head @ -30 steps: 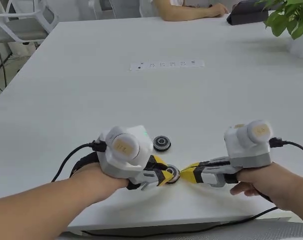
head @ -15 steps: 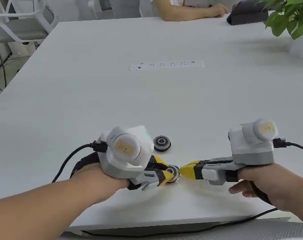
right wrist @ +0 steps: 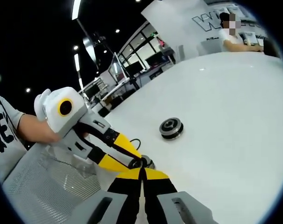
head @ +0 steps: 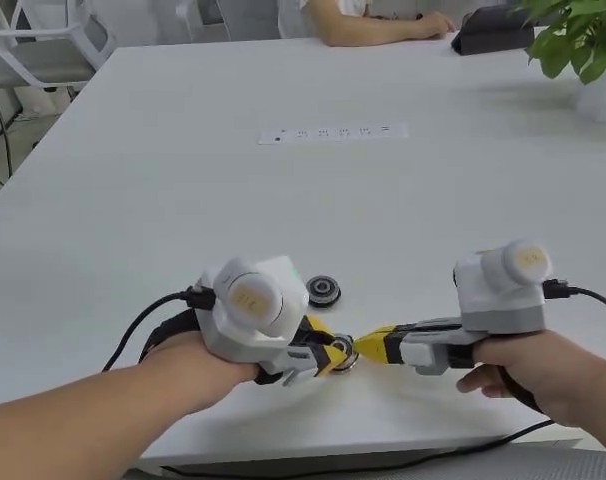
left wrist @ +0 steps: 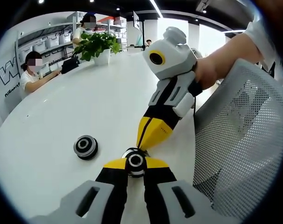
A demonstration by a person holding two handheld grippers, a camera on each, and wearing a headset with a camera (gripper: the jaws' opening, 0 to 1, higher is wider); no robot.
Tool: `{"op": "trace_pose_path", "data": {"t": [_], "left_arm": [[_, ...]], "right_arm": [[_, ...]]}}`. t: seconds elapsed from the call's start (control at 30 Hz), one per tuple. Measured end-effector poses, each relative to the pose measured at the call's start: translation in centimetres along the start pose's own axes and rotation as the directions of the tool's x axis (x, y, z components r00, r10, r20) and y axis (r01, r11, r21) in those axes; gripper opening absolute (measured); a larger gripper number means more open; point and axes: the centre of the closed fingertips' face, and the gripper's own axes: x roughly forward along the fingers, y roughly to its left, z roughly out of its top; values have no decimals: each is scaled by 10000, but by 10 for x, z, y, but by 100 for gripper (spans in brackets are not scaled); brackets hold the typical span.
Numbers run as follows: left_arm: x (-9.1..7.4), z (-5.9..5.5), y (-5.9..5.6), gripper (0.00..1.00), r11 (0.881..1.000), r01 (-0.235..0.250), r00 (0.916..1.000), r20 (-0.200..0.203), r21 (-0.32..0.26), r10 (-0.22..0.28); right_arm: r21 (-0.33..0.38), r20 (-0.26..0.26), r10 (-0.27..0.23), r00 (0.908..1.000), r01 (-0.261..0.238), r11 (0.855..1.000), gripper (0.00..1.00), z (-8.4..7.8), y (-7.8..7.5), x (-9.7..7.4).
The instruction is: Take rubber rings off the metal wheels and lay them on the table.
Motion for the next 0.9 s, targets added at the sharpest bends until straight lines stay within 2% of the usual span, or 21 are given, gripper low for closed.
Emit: {"op": "trace_pose_path", "data": {"t": [0.9], "left_arm": [[0, 0, -3, 7, 9999, 95, 10000, 5, 57, -95]], "right_arm": [[-213, -25, 215, 9998, -216, 9995, 0, -1, 0, 0]]}}
